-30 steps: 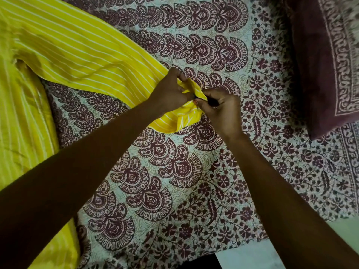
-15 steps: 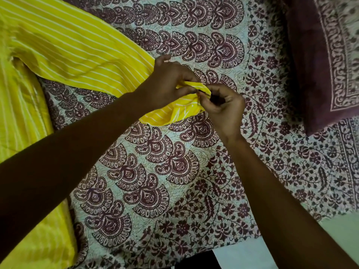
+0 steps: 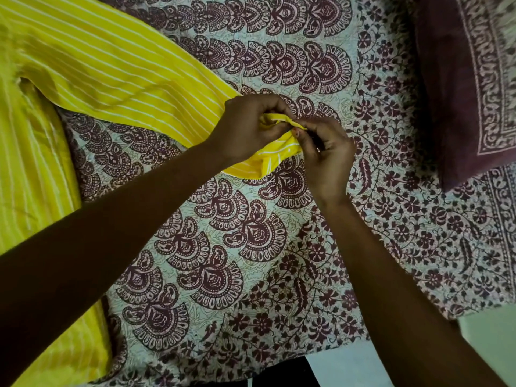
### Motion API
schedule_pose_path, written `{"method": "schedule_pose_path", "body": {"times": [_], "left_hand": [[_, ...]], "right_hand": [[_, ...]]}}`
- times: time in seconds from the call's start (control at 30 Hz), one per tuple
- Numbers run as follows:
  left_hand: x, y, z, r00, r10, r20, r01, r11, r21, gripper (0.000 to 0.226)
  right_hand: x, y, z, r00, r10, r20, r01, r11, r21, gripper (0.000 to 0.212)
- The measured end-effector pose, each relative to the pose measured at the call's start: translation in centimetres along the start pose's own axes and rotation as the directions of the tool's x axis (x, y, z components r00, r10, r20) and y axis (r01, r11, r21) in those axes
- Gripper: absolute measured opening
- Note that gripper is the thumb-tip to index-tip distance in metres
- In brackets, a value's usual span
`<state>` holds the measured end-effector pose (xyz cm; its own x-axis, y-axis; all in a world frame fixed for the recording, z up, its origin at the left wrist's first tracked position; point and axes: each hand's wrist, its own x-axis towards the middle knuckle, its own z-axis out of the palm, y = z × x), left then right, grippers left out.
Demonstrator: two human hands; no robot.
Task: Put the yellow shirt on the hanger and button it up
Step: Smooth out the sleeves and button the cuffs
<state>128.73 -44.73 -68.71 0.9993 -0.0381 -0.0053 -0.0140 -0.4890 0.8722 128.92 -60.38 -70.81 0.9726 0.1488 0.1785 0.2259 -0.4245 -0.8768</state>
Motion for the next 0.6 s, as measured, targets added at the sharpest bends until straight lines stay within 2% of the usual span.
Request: {"method": "schedule_pose_path", "body": {"times": [0.1, 0.27, 0.47, 0.6], "left_hand": [[-0.1, -0.3, 0.5, 0.996, -0.076, -0.051, 0.077, 0.997, 0.024, 0.021], [-0.5, 0.0, 1.2, 0.983, -0.148, -0.106, 0.137, 0.985, -0.105, 0.008], [-1.4, 0.5, 1.7, 0.972, -0.131, -0.195, 0.108, 0.987, -0.121, 0.006], [-1.9, 0.3, 2.1, 0.950, -0.063, -0.305, 0.057, 0.998, -0.027, 0.015]], "right_hand": [[0.2, 0.1, 0.1, 0.999, 0.025, -0.032, -0.025, 1.000, 0.003, 0.015], [0.6, -0.5, 0.4, 0.976, 0.220, 0.004, -0.212, 0.937, 0.279, 0.023], [0.6, -0.7, 0.0, 0.920, 0.372, 0.123, -0.381, 0.778, 0.500, 0.028], [1.4, -1.2, 0.3, 0.926, 0.356, 0.125, -0.368, 0.778, 0.510, 0.029]]}}
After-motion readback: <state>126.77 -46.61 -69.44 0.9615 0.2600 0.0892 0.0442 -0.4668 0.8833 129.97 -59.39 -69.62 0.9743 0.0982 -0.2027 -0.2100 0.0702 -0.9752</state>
